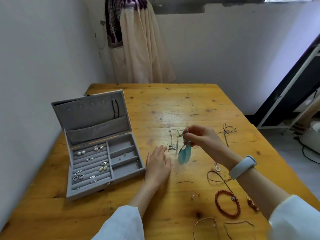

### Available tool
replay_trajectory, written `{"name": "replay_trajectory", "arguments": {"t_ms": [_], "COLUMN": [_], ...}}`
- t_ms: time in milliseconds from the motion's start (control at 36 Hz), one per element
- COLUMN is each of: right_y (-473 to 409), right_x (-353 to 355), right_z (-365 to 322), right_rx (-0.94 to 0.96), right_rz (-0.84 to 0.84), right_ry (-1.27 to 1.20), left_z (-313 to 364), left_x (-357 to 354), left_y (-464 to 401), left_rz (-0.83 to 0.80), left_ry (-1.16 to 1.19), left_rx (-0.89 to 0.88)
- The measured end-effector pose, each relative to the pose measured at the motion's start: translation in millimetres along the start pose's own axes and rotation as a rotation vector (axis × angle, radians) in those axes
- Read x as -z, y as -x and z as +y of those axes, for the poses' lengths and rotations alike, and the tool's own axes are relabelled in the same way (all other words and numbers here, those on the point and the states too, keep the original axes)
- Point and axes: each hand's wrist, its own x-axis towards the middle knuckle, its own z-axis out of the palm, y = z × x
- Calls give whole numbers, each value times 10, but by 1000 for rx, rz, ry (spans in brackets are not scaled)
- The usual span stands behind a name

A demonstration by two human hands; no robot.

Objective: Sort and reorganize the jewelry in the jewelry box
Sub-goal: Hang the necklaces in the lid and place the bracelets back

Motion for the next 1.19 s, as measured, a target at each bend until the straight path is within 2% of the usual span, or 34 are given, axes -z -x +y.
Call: {"name": "replay_trajectory", "arguments": {"t_ms": [56, 167, 222, 278, 361, 528, 611, 750, 833, 917, 1083, 1194], "right_y": [92, 263, 336, 395, 442, 561, 634, 718, 740, 751, 721, 577], "right_x": [-63, -236, -354, -480, -634, -884, -986, -1071, -1109, -1142, -1199, -1196], "right_z": [-91, -170, -148, -88, 45, 294, 416, 495, 504, 502, 434, 268], "right_rx": [15, 12, -8, -26, -45, -182, -253, -321, -329, -287, -182, -25], "right_rz": [-67, -216, -283, -305, -220, -127, -108, -115, -123, -108, -144, -185], "right_ry": [-28, -42, -24, -15, -13, -237, -328, -315, -326, -248, -56, 222], "left_z": [60, 120, 82, 6, -90, -269, -351, -441, -468, -464, -495, -513], "left_x": [124, 399, 508, 561, 626, 778, 821, 880, 906, 942, 1007, 1160], "left_y": [57, 262, 383, 513, 721, 1039, 1126, 1215, 1235, 1236, 1240, 1183], "left_rz": [20, -44, -144, -236, -325, -178, -134, -81, -71, -47, -40, -24], "left_ry": [390, 950, 1070, 1071, 1050, 801, 786, 880, 1054, 1202, 1209, 1135], "left_rx": [66, 201, 229, 232, 241, 209, 221, 308, 401, 458, 482, 418]}}
